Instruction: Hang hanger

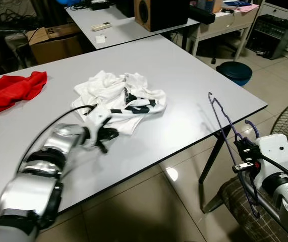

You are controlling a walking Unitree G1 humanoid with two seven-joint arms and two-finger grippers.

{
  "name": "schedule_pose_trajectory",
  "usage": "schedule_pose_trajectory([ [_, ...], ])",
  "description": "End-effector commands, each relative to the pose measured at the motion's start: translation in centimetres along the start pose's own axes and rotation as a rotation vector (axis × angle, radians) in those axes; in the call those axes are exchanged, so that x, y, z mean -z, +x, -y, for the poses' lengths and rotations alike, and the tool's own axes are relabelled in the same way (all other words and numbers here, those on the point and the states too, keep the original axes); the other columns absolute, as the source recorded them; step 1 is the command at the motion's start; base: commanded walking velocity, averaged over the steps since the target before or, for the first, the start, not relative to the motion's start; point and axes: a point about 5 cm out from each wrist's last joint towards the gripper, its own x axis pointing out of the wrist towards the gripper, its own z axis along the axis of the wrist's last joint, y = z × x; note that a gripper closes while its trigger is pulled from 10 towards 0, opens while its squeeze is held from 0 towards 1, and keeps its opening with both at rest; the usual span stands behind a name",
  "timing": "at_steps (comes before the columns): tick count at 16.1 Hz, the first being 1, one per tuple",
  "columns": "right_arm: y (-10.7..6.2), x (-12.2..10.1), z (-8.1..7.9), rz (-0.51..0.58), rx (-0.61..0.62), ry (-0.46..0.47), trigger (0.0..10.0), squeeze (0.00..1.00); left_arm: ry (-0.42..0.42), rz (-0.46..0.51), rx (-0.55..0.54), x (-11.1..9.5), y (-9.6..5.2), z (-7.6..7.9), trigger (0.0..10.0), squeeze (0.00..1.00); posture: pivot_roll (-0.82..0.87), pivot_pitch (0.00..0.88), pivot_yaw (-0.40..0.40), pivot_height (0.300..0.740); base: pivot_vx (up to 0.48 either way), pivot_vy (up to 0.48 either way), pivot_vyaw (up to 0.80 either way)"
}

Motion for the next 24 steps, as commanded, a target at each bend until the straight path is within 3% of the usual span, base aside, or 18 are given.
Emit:
schedule_pose_trajectory([
  [1, 0.3, -0.2, -0.1, 0.022, 0.0, 0.003, 10.0, 0.0, -0.009, 0.063, 0.095, -0.4, -0.8, 0.1, 0.0, 0.0, -0.15, 0.0, 0.064, 0.74, 0.0, 0.0, 0.0],
  [2, 0.5, -0.1, -0.2, 0.026, 0.004, 0.01, 10.0, 0.0, -0.009, 0.149, 0.207, -1.3, -1.5, 0.4, 0.0, 0.0, -0.14, 0.0, 0.069, 0.74, 0.0, 0.0, 0.0],
  [3, 0.7, -0.1, -0.2, 0.028, 0.006, 0.013, 10.0, 0.0, -0.008, 0.177, 0.245, -1.6, -1.7, 0.6, 0.0, 0.0, -0.14, 0.0, 0.069, 0.74, 0.0, 0.0, 0.0],
  [5, 1.0, -0.1, -0.3, 0.04, 0.01, 0.02, 10.0, 0.0, -0.057, 0.307, 0.278, -3.5, -1.9, 0.8, 0.0, 0.0, -0.13, 0.0, 0.077, 0.74, 0.0, 0.0, 0.0],
  [6, 1.2, -0.2, -0.4, 0.049, 0.013, 0.024, 10.0, 0.0, -0.102, 0.416, 0.271, -5.1, -2.0, 0.7, 0.0, 0.0, -0.13, 0.0, 0.08, 0.74, 0.0, 0.0, 0.0],
  [7, 1.5, -0.4, -0.4, 0.062, 0.022, 0.029, 10.0, 0.0, -0.214, 0.659, 0.243, -8.9, -2.5, -0.1, 0.0, 0.0, -0.13, 0.0, 0.097, 0.74, 0.0, 0.0, 0.0],
  [9, 1.7, -0.4, -0.4, 0.069, 0.03, 0.031, 10.0, 0.0, -0.299, 0.816, 0.194, -11.4, -3.1, -0.9, 0.0, 0.0, -0.13, 0.0, 0.107, 0.74, 0.0, 0.0, 0.0],
  [10, 1.6, -0.3, -0.3, 0.073, 0.044, 0.035, 10.0, 0.0, -0.396, 0.968, 0.076, -14.2, -4.0, -2.2, 0.0, 0.0, -0.13, 0.0, 0.108, 0.74, 0.0, 0.0, 0.0],
  [11, 1.7, -0.3, -0.3, 0.075, 0.049, 0.036, 10.0, 0.0, -0.427, 1.037, -0.008, -16.2, -4.8, -3.0, 0.0, 0.0, -0.13, 0.0, 0.112, 0.74, 0.0, 0.0, 0.0],
  [13, 1.7, -0.3, -0.2, 0.081, 0.061, 0.034, 10.0, 0.0, -0.446, 1.181, -0.081, -20.1, -7.1, -3.8, 0.0, 0.0, -0.14, 0.0, 0.121, 0.74, 0.0, 0.0, 0.0],
  [14, 1.7, -0.4, 0.0, 0.086, 0.073, 0.034, 10.0, 0.0, -0.479, 1.303, -0.053, -22.5, -8.9, -3.9, 0.0, 0.0, -0.14, 0.0, 0.131, 0.74, 0.0, 0.0, 0.0],
  [16, 1.7, -0.3, 0.1, 0.088, 0.08, 0.035, 10.0, 0.0, -0.487, 1.347, -0.027, -23.3, -9.6, -3.9, 0.0, 0.0, -0.14, 0.0, 0.131, 0.74, 0.0, 0.0, 0.0],
  [17, 1.4, 0.0, -0.3, 0.085, 0.09, 0.047, 10.0, 0.0, -0.371, 1.192, -0.041, -21.8, -7.5, -3.2, 0.0, 0.0, -0.14, 0.0, 0.141, 0.74, 0.0, 0.0, 0.0],
  [20, 1.4, 0.1, -0.6, 0.084, 0.088, 0.052, 10.0, 0.0, -0.313, 1.048, -0.094, -19.3, -5.6, -3.0, 0.0, 0.0, -0.14, 0.0, 0.137, 0.74, 0.0, 0.0, 0.0],
  [21, 1.5, 0.1, -0.7, 0.084, 0.08, 0.052, 10.0, 0.0, -0.267, 0.946, -0.101, -17.5, -4.5, -2.7, 0.0, 0.0, -0.13, 0.0, 0.123, 0.74, 0.0, 0.0, 0.0],
  [24, 1.8, 0.0, -0.9, 0.089, 0.063, 0.045, 10.0, 0.0, -0.204, 0.813, -0.088, -14.8, -3.0, -2.0, 0.0, 0.0, -0.13, 0.0, 0.117, 0.74, 0.0, 0.0, 0.0],
])
